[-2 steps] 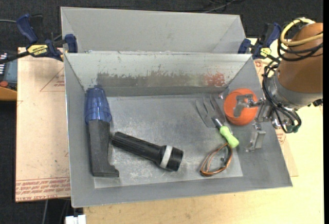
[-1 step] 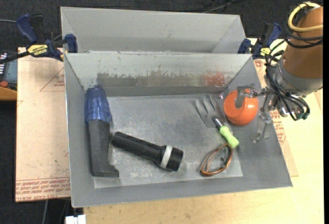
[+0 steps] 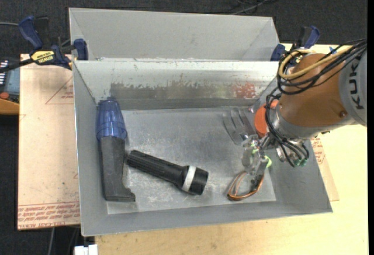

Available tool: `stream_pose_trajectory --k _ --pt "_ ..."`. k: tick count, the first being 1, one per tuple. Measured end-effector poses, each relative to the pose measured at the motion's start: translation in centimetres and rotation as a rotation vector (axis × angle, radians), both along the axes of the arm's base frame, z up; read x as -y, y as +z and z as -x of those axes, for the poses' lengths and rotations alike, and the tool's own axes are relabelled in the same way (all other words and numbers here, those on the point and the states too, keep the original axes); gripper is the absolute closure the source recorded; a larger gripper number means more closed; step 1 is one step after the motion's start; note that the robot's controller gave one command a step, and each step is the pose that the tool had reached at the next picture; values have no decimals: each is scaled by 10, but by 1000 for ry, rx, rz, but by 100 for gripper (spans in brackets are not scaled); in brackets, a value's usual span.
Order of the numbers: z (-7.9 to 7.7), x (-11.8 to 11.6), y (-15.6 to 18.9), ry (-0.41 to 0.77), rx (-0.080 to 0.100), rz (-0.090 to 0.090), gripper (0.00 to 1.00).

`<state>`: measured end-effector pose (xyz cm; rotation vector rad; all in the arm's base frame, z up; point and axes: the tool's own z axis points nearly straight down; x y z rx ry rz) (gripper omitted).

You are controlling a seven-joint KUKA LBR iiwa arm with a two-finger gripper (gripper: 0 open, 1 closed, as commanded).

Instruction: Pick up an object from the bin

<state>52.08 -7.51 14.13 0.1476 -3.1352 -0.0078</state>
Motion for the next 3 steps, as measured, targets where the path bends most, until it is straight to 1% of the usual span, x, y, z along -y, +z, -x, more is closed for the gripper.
stream_pose_trajectory --k 1,2,3 --pt "-1 1 1 0 3 1 100" --pt "31 -29 -58 80 -1 -2 100" --pt "23 -41 -57 91 13 2 100"
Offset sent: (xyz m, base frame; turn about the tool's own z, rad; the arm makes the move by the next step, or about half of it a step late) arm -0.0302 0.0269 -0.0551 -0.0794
